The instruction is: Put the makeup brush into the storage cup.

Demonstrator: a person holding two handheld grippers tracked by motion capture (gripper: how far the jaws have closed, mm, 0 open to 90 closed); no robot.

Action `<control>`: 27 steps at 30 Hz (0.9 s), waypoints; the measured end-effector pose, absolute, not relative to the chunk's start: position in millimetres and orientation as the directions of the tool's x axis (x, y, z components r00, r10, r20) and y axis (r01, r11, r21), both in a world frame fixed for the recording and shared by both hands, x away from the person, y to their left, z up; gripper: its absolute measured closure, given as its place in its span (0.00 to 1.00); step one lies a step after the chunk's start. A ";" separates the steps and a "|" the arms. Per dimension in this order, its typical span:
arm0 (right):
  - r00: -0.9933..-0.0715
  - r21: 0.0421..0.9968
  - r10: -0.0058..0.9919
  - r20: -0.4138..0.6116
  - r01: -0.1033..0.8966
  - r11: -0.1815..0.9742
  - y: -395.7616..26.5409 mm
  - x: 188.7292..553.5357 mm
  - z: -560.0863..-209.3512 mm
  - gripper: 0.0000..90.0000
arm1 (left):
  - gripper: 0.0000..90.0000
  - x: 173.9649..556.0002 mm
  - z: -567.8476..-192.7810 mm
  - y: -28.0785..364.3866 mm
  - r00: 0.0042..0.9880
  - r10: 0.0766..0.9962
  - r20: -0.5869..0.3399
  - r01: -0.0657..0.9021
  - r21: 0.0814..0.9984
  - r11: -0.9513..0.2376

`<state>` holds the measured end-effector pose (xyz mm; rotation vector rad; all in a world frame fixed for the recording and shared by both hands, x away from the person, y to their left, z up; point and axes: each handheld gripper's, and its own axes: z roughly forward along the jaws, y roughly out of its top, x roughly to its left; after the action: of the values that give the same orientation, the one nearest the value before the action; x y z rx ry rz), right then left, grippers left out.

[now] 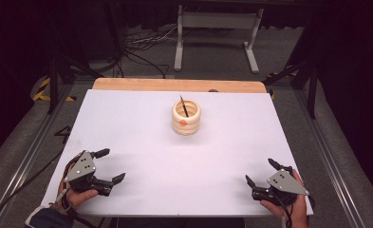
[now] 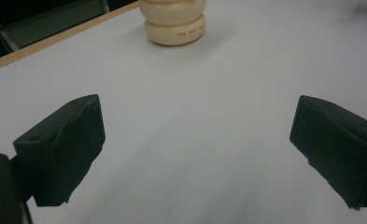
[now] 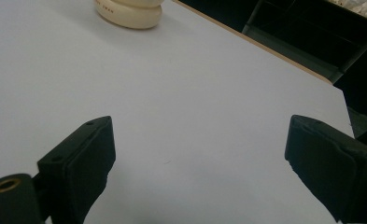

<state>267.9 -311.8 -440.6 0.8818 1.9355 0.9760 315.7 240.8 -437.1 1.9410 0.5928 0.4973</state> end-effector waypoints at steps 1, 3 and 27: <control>-0.454 0.855 0.828 -0.328 0.229 0.465 -311.8 268.1 -440.7 0.10 | 0.04 315.8 -437.4 240.5 0.795 0.600 0.085 0.187 0.907 -0.377; -0.455 0.857 0.830 -0.323 0.231 0.460 -312.0 268.6 -440.9 0.10 | 0.04 316.2 -437.8 239.9 0.797 0.599 0.085 0.189 0.906 -0.379; -0.478 0.857 0.820 -0.316 0.226 0.463 -305.1 280.7 -441.2 0.11 | 0.05 309.3 -439.3 247.7 0.779 0.622 0.076 0.211 0.903 -0.374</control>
<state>280.7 -305.1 -441.2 0.8717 1.9559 0.9960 309.3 247.7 -439.3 1.9449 0.6290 0.5023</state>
